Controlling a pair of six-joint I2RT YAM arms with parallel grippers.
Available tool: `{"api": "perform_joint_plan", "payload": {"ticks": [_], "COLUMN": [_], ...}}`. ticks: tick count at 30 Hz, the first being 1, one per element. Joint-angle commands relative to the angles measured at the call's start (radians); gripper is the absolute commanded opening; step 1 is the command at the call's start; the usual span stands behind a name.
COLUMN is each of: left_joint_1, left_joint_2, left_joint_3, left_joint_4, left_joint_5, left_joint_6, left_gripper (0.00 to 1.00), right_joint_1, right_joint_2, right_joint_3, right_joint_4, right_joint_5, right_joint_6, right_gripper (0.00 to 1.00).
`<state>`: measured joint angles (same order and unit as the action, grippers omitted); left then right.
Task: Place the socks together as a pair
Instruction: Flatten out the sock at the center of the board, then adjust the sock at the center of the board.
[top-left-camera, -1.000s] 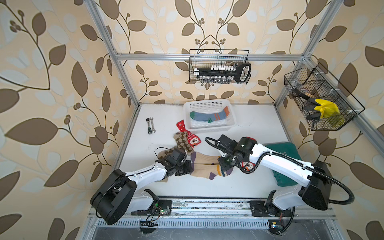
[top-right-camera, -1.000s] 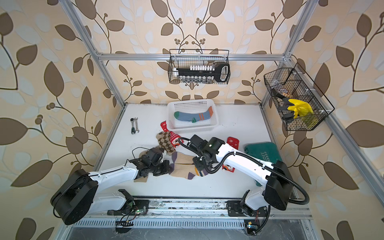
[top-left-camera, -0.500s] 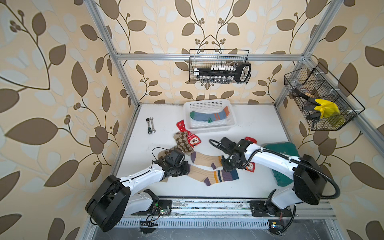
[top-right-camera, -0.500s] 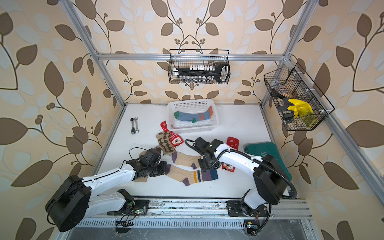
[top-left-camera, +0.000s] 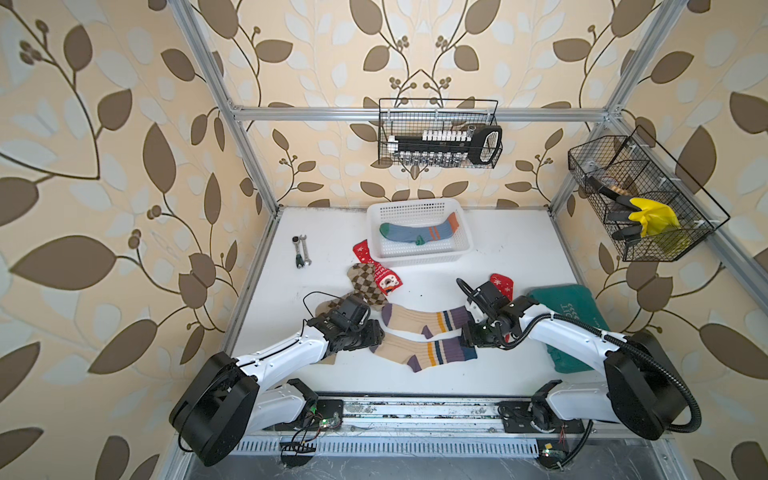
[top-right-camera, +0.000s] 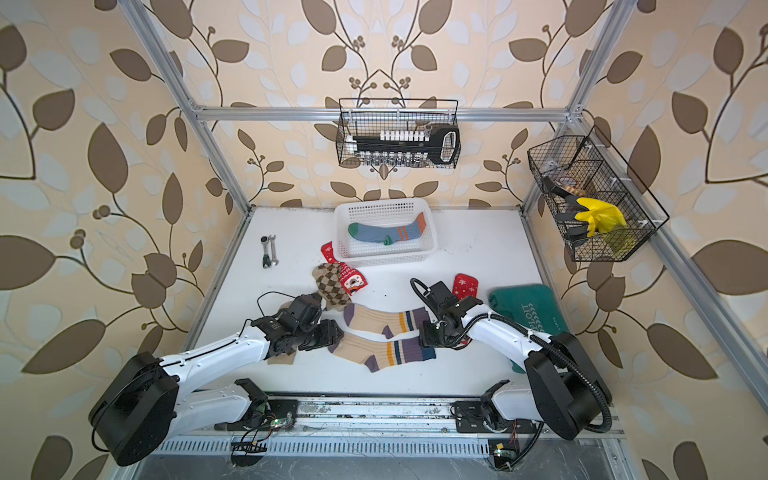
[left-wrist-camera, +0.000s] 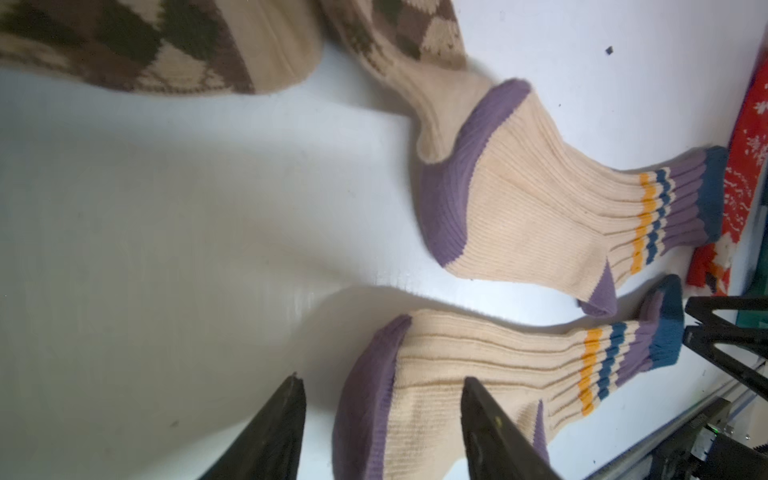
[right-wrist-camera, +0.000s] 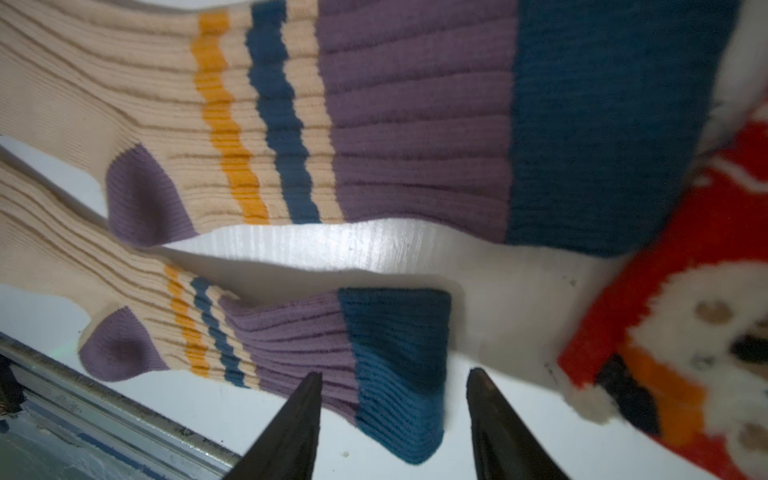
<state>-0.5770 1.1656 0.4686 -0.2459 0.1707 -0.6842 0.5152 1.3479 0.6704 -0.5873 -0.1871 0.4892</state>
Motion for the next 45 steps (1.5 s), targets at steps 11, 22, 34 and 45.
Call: {"api": "perform_joint_plan", "payload": {"ticks": [11,22,34,45], "left_joint_1": [0.025,0.100,0.190,0.190], "left_joint_2": [0.196,0.408,0.407,0.191], "left_joint_3": [0.249,0.352,0.339,0.248], "left_joint_4": [-0.014,0.003,0.003,-0.115], "left_joint_5": [-0.069,0.034,0.105,0.075], "left_joint_6": [0.085,0.130,0.150,0.181], "left_gripper": [0.62,0.23,0.14,0.54], "right_joint_1": [-0.147,-0.280,-0.277,-0.243], "right_joint_2": [0.004,-0.078,-0.094,-0.099], "right_joint_3": [-0.040,-0.084,-0.167,-0.177], "right_joint_4": [0.116,0.150,0.211,0.221], "right_joint_5": [-0.067,-0.136,-0.275,-0.210], "right_joint_6": [-0.016,-0.012,0.035,0.044], "right_gripper": [0.07,0.07,0.04,0.14]}}
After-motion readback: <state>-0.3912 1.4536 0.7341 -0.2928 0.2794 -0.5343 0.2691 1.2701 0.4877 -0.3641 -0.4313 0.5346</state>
